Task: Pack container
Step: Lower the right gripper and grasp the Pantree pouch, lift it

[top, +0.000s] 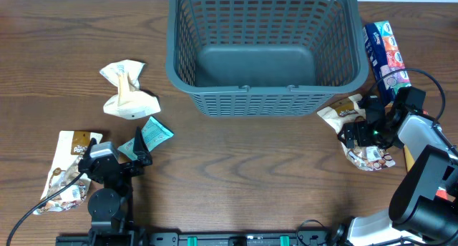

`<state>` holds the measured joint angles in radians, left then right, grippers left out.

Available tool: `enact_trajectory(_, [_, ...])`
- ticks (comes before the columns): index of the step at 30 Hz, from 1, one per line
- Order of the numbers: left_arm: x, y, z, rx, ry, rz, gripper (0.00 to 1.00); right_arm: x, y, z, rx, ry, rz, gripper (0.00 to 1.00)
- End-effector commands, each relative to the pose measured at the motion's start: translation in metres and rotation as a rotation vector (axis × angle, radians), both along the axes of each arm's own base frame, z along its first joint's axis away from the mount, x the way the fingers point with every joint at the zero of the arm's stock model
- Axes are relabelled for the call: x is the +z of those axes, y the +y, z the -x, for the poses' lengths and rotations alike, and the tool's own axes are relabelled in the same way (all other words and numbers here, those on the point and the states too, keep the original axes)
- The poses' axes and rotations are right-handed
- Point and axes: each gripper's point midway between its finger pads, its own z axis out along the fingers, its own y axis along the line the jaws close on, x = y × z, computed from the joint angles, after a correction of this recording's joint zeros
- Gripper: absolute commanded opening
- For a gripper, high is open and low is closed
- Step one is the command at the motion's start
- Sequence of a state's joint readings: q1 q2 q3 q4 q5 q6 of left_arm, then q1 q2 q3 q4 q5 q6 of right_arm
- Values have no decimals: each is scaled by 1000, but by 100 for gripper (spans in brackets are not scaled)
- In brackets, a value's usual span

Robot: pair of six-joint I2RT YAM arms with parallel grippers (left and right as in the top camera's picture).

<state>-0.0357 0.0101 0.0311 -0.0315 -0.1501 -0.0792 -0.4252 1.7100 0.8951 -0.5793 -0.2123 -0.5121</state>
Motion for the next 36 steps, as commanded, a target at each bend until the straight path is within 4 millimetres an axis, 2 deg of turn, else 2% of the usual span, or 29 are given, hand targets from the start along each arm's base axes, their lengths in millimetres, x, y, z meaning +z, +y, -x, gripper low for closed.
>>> enact_trajectory(1, [-17,4,1,24,42,4,99,-12,11,7,-21,42,-55,99])
enact_trajectory(5, [-17,3,1,23,42,4,99,-12,9,4,-55,33,-58,96])
enact_trajectory(9, [-17,3,1,23,42,4,99,-12,9,4,-57,32,-58,83])
enact_trajectory(13, [-17,3,1,23,42,4,99,-12,10,3,-57,31,-61,64])
enact_trajectory(17, [-17,3,1,23,42,4,99,-11,9,2,-72,29,-63,61])
enact_trajectory(21, [-17,3,1,23,42,4,99,-11,9,2,-75,27,-62,41])
enact_trajectory(25, [-17,3,1,23,42,4,99,-11,8,1,-81,23,-62,38])
enact_trajectory(33, [-17,3,1,23,42,4,99,-5,5,-8,-126,8,-65,19])
enact_trajectory(36, [-17,3,1,23,42,4,99,4,1,-15,-141,-1,-65,19])
